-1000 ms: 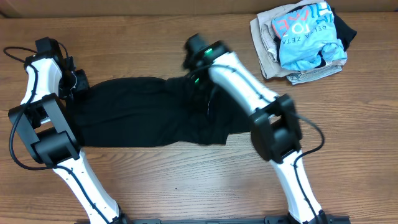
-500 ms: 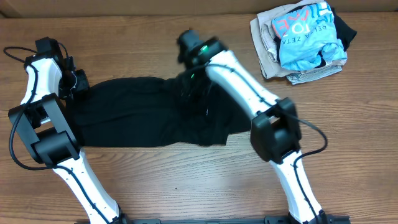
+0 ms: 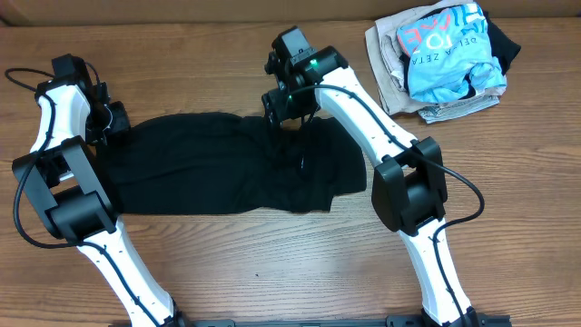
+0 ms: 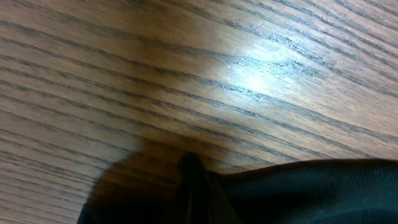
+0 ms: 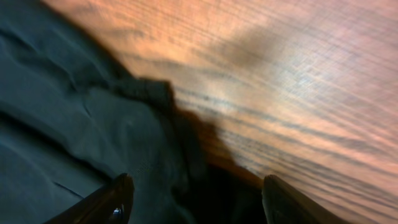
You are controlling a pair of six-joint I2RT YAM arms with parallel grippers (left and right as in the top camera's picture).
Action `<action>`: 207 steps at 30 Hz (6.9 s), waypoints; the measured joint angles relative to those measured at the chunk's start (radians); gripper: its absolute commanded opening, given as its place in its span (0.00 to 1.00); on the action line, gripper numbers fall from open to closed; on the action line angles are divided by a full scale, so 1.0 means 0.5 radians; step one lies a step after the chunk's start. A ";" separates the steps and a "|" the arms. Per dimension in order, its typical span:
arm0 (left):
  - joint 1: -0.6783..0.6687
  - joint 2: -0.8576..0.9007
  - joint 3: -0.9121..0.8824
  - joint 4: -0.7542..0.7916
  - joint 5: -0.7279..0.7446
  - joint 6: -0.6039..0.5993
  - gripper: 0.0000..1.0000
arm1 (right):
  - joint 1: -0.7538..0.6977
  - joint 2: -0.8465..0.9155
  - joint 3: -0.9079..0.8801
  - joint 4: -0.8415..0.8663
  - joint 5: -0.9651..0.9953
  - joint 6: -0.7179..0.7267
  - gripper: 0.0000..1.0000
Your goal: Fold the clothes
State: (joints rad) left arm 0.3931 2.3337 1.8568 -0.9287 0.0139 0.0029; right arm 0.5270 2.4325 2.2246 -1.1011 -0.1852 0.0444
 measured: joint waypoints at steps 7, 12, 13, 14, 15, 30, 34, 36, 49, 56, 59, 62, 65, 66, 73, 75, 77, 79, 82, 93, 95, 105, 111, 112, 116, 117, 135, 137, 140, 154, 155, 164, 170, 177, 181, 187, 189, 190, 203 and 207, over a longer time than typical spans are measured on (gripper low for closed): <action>0.000 0.000 0.000 0.000 0.000 0.000 0.04 | 0.009 0.000 -0.256 0.178 -0.034 -0.053 0.66; 0.000 0.000 0.000 0.000 0.000 0.000 0.04 | 0.009 0.000 -0.378 0.307 -0.057 -0.089 0.37; 0.000 0.000 0.000 0.000 0.000 0.000 0.04 | 0.010 0.000 -0.387 0.320 -0.062 -0.095 0.30; 0.001 0.000 0.000 0.000 0.000 0.000 0.04 | 0.009 0.000 -0.395 0.336 -0.068 -0.091 0.24; 0.001 0.000 0.000 0.000 0.000 0.000 0.04 | 0.009 0.000 -0.400 0.354 -0.071 -0.108 0.19; 0.000 0.000 0.000 0.001 0.000 0.000 0.04 | -0.172 0.000 -0.041 0.340 -0.048 -0.123 0.04; 0.000 0.000 0.000 0.009 -0.001 0.000 0.04 | -0.204 0.000 0.045 0.289 -0.019 -0.164 0.04; 0.001 0.000 0.005 0.001 -0.001 0.000 0.04 | -0.201 0.000 0.090 0.245 -0.003 -0.182 0.04; 0.040 0.072 0.965 -1.069 -0.020 -0.002 0.04 | -0.181 0.000 0.792 -0.787 0.016 -0.173 0.04; 0.040 0.072 1.171 -1.376 -0.023 0.000 0.04 | -0.128 -0.007 0.843 -1.124 -0.063 -0.044 0.04; 0.038 0.072 1.151 -1.392 -0.033 0.002 0.04 | -0.063 -0.007 0.804 -1.174 -0.047 0.011 0.04; 0.038 0.072 1.093 -1.431 -0.079 0.003 0.04 | 0.019 -0.007 0.726 -1.186 -0.020 0.085 0.04; 0.038 0.072 1.046 -1.499 -0.112 0.008 0.04 | 0.085 -0.007 0.631 -1.186 -0.014 0.175 0.04; 0.038 0.072 1.031 -1.515 -0.114 0.021 0.04 | 0.108 -0.007 0.575 -1.182 -0.011 0.212 0.04; 0.038 0.072 0.822 -1.510 -0.114 0.069 0.13 | 0.167 -0.007 0.181 -1.173 0.022 0.383 0.40; 0.038 0.072 0.706 -1.478 -0.114 0.093 0.38 | 0.168 -0.007 0.101 -1.176 0.033 0.414 0.54; 0.038 0.072 0.590 -1.428 -0.121 0.107 0.56 | 0.168 -0.007 0.029 -1.183 0.051 0.429 0.56; 0.038 0.072 0.497 -1.403 -0.120 0.111 0.57 | 0.167 -0.007 -0.010 -1.189 0.073 0.436 0.56; 0.038 0.072 0.444 -1.405 -0.099 0.116 0.59 | 0.164 -0.010 -0.012 -1.181 0.091 0.435 0.56; 0.038 -0.035 0.620 -1.506 0.175 0.225 0.81 | 0.049 -0.562 0.002 -1.181 0.131 0.384 0.73; 0.038 -0.156 0.622 -1.505 0.203 0.228 0.85 | 0.043 -0.768 0.021 -1.183 0.137 0.381 0.73; 0.038 -1.056 0.674 -1.511 0.259 0.217 0.86 | 0.171 -1.310 0.063 -1.187 0.213 0.502 0.73; 0.039 -1.386 0.418 -1.393 0.257 0.217 0.91 | 0.329 -1.287 -0.196 -1.125 0.350 0.636 0.73; 0.040 -1.423 0.320 -1.327 0.249 0.216 0.93 | 0.350 -1.285 -0.253 -1.099 0.359 0.651 0.73; 0.091 -1.480 -0.165 -1.015 0.224 0.206 1.00 | 0.407 -1.278 -0.506 -0.968 0.379 0.680 0.75; 0.115 -1.469 -0.281 -0.922 0.218 0.210 1.00 | 0.416 -1.276 -0.560 -0.939 0.379 0.683 0.76; 0.275 -0.915 -0.790 -0.046 0.247 0.603 1.00 | 0.417 -1.269 -1.228 -0.597 0.123 0.530 0.91; 0.275 -0.826 -0.791 -0.024 0.229 0.624 1.00 | 0.417 -1.268 -1.274 -0.575 0.116 0.526 0.91; 0.275 -0.735 -0.793 -0.005 0.201 0.633 1.00 | 0.417 -1.268 -1.302 -0.568 0.115 0.522 0.91; 0.275 -0.507 -0.795 0.007 0.166 0.681 0.78 | 0.401 -1.268 -1.302 -0.469 0.114 0.511 0.84; 0.275 -0.507 -0.795 0.004 0.167 0.676 0.71 | 0.391 -1.268 -1.302 -0.466 0.110 0.512 0.82; 0.275 -0.512 -0.792 -0.024 0.219 0.473 0.04 | 0.082 -1.268 -1.258 -0.516 0.104 0.492 0.73; 0.280 -0.472 -0.670 -0.291 0.201 0.261 0.04 | -0.259 -1.284 -1.075 -0.521 0.087 0.485 0.74; 0.287 -0.416 0.008 -0.907 0.150 0.200 0.04 | -0.555 -1.369 -1.025 -0.588 0.070 0.454 0.74; 0.261 -0.417 0.342 -1.151 0.130 0.200 0.04 | -0.611 -1.369 -1.025 -0.597 0.064 0.433 0.75; 0.033 -0.417 0.449 -1.328 0.120 0.200 0.04 | -0.690 -1.369 -1.025 -0.592 0.064 0.417 0.78; -0.099 -0.417 0.449 -1.365 0.121 0.200 0.04 | -0.717 -1.369 -1.025 -0.578 0.065 0.407 0.79; -0.164 -0.417 0.449 -1.375 0.124 0.200 0.04 | -0.729 -1.369 -1.025 -0.569 0.064 0.404 0.79; -1.064 -0.417 0.449 -1.311 0.272 0.114 0.49 | -0.793 -1.369 -1.024 -0.494 0.076 0.381 0.86; -1.271 -0.417 0.449 -1.284 0.287 0.072 0.76 | -0.793 -1.369 -1.024 -0.485 0.090 0.380 0.86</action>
State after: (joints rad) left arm -0.2424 2.1250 2.0811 -1.5707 0.1574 0.0391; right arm 0.1307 1.7481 1.7126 -1.3437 -0.1402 0.2344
